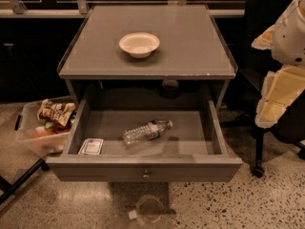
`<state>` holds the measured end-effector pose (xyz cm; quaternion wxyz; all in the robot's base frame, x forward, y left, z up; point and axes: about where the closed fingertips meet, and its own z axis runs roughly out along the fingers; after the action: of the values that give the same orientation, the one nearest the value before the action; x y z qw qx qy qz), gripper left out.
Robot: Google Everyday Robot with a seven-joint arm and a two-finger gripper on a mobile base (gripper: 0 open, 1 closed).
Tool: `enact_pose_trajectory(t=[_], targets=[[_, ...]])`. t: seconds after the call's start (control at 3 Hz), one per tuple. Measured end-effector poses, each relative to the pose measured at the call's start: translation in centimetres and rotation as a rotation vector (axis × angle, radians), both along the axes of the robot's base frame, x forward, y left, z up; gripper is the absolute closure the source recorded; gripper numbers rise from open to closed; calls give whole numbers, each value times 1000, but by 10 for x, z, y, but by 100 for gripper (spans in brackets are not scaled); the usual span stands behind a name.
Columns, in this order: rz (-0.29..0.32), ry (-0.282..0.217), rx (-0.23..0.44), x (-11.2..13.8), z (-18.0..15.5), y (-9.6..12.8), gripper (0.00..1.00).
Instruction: Pick water bottle from top drawer and place on counter
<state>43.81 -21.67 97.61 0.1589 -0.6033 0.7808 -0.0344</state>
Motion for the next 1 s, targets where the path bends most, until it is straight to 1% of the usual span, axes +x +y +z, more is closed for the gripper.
enact_pose_trajectory(t=[0.33, 0.67, 1.0], targets=[[0, 0, 0, 0, 0, 0, 0], [18, -14, 4, 5, -2, 7, 0], [112, -34, -4, 22, -23, 33, 0]])
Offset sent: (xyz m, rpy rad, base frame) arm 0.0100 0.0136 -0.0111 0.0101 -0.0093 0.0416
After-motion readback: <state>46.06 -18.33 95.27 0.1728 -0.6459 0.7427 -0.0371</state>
